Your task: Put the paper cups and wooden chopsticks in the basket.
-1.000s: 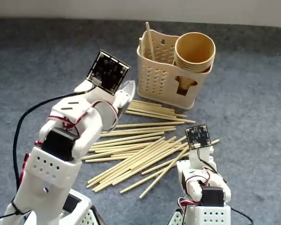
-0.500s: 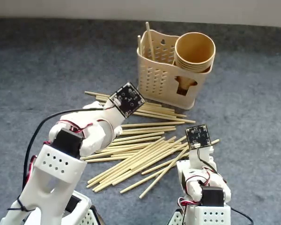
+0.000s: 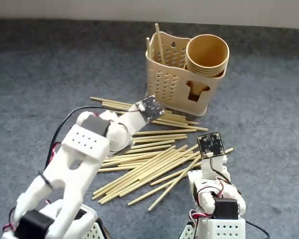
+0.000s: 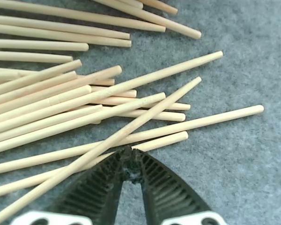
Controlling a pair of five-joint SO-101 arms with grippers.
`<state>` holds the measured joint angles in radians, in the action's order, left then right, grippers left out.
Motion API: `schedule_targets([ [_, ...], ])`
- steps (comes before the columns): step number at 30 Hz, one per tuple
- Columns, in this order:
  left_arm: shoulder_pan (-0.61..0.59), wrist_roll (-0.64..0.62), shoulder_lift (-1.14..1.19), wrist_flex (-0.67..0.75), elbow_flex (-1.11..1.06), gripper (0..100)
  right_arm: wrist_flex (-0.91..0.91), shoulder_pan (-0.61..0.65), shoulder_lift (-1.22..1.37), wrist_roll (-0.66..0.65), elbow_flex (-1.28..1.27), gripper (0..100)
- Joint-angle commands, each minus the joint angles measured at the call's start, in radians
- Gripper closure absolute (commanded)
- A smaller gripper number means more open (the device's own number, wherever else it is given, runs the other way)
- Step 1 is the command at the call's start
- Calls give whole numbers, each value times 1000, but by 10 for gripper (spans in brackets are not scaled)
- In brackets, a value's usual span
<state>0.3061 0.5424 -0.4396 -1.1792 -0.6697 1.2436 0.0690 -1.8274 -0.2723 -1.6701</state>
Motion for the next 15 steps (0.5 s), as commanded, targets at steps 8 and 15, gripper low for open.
schedule_targets([
  [8,-133,101,463,-12,369,864,7,-8,-12,-9,-154,992],
  [15,-143,146,662,-12,456,864,7,-8,-12,-9,-154,992],
])
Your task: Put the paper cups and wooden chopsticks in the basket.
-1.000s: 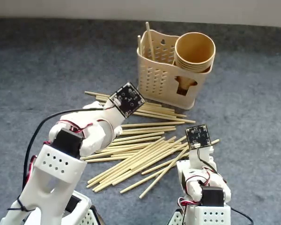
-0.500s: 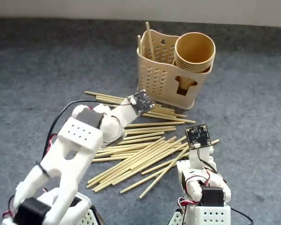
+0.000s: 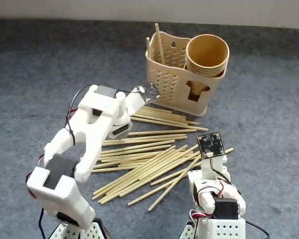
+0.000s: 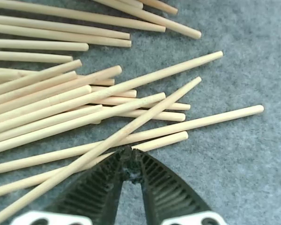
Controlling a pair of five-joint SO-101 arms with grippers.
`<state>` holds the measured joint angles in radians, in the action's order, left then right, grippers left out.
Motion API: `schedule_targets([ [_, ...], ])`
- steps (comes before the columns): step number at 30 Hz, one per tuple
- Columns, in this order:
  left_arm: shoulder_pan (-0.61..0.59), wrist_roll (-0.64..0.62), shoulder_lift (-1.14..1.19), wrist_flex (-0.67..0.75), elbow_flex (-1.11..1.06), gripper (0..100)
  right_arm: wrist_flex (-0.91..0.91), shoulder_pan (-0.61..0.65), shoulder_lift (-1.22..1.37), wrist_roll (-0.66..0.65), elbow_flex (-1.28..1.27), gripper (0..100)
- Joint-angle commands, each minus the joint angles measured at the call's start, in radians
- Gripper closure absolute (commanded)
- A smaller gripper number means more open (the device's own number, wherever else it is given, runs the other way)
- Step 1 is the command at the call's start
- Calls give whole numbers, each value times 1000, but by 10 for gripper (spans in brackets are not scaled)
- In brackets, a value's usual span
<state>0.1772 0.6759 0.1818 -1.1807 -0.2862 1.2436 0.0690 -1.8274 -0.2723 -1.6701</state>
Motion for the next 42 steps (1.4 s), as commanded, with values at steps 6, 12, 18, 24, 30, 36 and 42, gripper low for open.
schedule_targets([
  [6,-16,12,71,-2,76,864,7,-8,-12,-9,-154,992],
  [12,-39,12,104,15,76,877,7,-8,-12,-9,-154,992],
  [18,-58,12,186,15,125,930,7,-8,-12,-9,-154,992],
  [24,-73,12,219,-71,171,969,7,-8,-12,-9,-154,992],
  [30,-124,28,214,-170,171,995,7,-8,-12,-9,-154,992],
  [36,-202,173,214,-259,170,995,7,-8,-12,-9,-154,992],
  [42,-331,304,214,-298,180,995,7,-8,-12,-9,-154,992],
])
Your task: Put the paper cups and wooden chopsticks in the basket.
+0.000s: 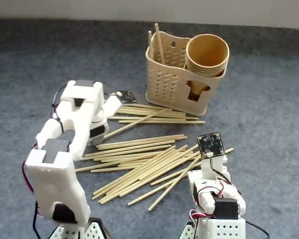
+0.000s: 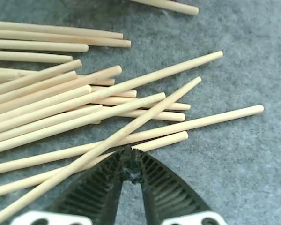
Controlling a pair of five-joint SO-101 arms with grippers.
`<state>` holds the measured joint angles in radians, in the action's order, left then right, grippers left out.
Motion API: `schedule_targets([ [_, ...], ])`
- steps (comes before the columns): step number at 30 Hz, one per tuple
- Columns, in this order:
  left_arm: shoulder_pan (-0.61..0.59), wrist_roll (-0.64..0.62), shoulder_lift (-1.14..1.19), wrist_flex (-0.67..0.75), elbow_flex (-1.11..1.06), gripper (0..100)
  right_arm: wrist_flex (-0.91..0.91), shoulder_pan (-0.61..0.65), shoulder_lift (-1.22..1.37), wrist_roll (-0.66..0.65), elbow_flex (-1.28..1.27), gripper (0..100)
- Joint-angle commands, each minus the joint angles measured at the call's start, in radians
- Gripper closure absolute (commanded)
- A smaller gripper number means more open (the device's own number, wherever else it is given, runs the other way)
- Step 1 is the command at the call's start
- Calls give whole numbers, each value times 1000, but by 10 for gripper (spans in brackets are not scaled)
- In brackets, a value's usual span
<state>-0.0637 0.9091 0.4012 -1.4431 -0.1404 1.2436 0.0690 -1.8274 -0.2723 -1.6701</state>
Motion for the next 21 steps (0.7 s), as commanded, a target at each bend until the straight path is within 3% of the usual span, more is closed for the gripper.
schedule_targets([
  [1,-113,86,-7,-38,35,995,7,-8,-12,-9,-154,992],
  [8,-170,190,-7,-141,35,995,7,-8,-12,-9,-154,992],
  [14,-173,130,-7,-175,93,896,7,-8,-12,-9,-154,992],
  [21,-165,75,-61,-178,99,892,7,-8,-12,-9,-154,992],
])
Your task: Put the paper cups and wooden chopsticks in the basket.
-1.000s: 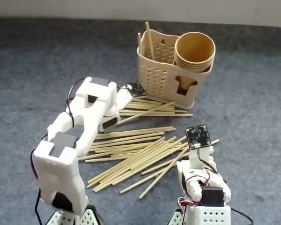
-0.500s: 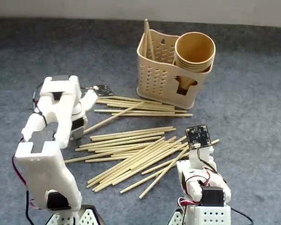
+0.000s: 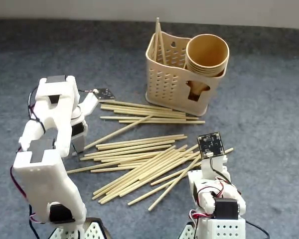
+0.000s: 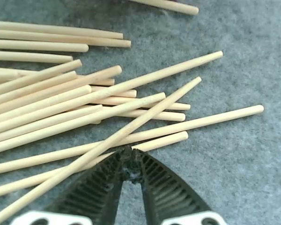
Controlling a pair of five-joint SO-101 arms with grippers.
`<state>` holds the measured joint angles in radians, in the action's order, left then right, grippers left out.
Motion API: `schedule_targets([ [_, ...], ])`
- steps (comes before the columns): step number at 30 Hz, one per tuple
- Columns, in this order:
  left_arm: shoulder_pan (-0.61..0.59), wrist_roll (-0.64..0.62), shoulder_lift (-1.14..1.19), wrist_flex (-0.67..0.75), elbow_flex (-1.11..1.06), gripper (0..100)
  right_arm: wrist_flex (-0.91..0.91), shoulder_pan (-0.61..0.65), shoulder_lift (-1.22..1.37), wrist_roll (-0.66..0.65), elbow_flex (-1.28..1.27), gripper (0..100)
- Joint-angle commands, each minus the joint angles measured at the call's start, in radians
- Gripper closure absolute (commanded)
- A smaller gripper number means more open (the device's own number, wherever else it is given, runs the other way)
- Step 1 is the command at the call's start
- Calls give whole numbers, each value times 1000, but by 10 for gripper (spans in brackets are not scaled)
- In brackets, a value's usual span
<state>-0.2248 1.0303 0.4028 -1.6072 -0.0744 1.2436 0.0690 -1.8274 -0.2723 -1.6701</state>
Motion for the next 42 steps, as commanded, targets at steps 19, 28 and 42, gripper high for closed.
schedule_targets([
  [19,197,-279,-323,52,-53,895,7,-8,-12,-9,-154,992],
  [28,291,-394,-320,189,-61,895,-1,-53,-12,-9,-154,992],
  [42,318,-462,-320,608,-318,892,-1,-53,-12,-9,-154,992],
])
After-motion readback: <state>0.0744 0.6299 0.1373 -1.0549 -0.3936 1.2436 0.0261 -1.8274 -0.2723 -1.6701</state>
